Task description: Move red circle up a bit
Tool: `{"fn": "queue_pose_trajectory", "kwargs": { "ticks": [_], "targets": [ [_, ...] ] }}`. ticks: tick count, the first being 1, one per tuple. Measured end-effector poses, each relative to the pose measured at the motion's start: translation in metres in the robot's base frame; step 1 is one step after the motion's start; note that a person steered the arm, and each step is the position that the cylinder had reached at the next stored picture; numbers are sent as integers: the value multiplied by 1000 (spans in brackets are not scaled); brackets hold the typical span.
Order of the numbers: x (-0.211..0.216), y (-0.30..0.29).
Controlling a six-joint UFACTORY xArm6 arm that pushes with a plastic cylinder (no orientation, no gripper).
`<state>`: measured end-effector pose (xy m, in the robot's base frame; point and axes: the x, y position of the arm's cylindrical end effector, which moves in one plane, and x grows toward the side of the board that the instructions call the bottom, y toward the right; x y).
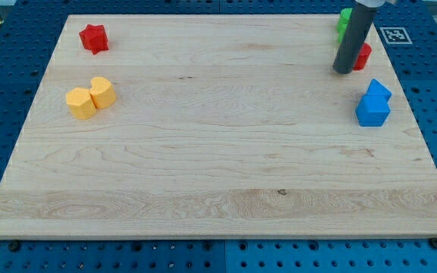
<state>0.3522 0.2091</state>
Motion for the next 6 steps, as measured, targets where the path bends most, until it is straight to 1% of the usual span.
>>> {"fn": "queue_pose_trajectory", "kwargs": {
  "ticks": [2, 3, 6],
  "targets": [
    [17, 24],
    [16, 40],
    [-1, 40]
  ]
}}
